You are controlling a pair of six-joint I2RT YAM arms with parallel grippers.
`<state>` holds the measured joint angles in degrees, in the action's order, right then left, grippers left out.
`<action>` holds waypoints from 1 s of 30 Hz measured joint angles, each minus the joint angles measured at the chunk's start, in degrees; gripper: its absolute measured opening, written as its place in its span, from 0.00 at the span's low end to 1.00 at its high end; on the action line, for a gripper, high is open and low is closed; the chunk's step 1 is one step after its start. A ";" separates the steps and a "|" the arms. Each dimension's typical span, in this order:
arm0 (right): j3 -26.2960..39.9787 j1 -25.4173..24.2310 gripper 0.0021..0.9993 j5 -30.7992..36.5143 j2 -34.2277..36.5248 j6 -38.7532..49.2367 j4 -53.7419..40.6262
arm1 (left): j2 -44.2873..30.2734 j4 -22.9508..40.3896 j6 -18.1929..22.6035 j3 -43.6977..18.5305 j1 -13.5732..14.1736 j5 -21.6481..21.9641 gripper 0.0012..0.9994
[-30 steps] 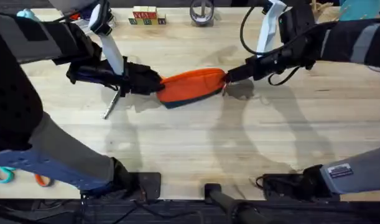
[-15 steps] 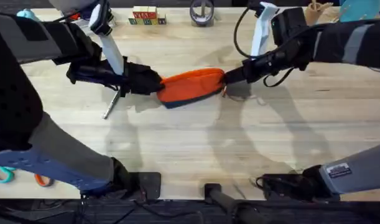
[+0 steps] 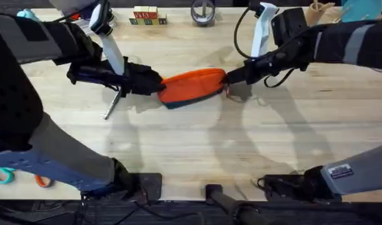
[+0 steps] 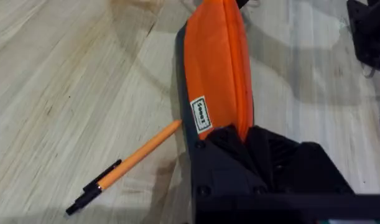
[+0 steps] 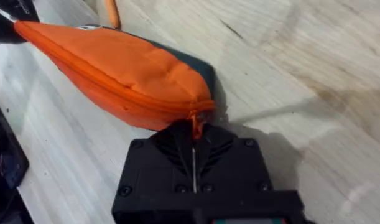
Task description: Unzip the bag, pick up the pens from the table one at a time and place them inside, then zip the bag closed.
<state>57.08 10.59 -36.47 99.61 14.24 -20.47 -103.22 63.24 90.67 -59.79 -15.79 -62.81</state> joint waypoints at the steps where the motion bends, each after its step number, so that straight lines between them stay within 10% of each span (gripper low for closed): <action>1: 0.00 -0.08 0.03 0.00 0.00 0.00 -0.03 | 0.00 -0.02 0.00 0.00 0.00 0.00 0.04; 30: 2.01 -1.24 0.03 3.42 -6.86 0.81 -4.04 | 0.00 -0.09 0.00 0.00 0.00 -0.04 0.04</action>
<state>59.09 9.35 -33.05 92.75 15.05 -24.51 -103.22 63.16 90.67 -59.79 -15.79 -62.85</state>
